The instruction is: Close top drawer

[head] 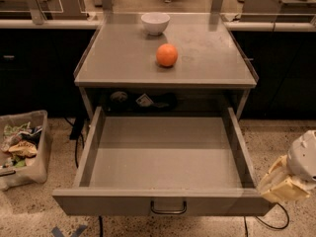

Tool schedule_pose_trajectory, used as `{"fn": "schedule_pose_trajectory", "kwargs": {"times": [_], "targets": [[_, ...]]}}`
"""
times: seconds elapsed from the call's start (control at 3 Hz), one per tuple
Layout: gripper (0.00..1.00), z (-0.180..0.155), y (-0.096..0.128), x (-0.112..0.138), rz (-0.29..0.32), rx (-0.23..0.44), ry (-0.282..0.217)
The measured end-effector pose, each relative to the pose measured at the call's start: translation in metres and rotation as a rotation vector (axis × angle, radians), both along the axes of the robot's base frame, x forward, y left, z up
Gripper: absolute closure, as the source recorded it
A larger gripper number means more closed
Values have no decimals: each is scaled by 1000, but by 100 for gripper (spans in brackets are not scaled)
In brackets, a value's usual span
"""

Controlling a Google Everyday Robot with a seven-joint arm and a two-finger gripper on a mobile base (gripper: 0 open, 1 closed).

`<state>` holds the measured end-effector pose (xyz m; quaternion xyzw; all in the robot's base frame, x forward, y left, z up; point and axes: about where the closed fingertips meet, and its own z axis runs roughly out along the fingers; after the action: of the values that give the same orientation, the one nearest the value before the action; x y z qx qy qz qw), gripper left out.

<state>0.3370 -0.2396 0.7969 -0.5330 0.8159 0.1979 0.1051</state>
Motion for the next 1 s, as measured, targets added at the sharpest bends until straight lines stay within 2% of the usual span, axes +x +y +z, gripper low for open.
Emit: {"fn": "schedule_pose_trajectory", "kwargs": {"times": [0.33,0.67,1.0], "targets": [[100,-20,-8,-7,-17,-47,16],[100,-56,-9,-20,13,-118,47],[100,-56,-9,-20,12,-117,47]]}}
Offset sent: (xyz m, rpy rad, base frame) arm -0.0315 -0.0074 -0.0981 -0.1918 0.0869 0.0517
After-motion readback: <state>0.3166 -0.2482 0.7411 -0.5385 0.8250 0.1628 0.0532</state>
